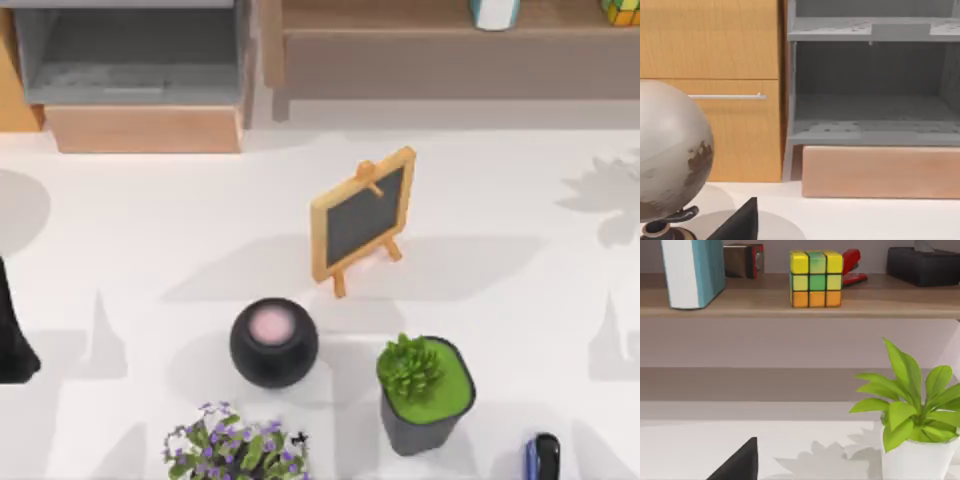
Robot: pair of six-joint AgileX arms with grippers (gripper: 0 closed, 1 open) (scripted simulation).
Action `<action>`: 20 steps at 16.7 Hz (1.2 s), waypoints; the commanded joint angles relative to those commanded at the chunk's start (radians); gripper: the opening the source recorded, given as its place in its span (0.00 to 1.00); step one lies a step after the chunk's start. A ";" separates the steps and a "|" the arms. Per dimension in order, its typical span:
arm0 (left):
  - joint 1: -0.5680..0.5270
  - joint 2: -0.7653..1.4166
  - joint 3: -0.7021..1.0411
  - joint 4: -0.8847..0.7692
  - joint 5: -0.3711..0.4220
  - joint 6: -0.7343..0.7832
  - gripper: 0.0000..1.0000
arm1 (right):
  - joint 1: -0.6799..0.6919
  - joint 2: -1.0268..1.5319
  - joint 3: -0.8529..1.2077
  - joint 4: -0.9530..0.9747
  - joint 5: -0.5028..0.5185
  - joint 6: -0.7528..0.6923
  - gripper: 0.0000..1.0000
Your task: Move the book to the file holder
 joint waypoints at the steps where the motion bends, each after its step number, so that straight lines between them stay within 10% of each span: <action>1: 0.000 0.000 0.000 0.000 0.000 0.000 1.00 | 0.000 0.000 0.000 0.000 0.000 0.000 1.00; 9: -0.112 0.267 0.253 0.058 -0.102 0.002 1.00 | 0.000 0.000 0.000 0.000 0.000 0.000 1.00; 20: -0.517 1.351 1.199 0.199 -0.471 0.018 1.00 | 0.000 0.000 0.000 0.000 0.000 0.000 1.00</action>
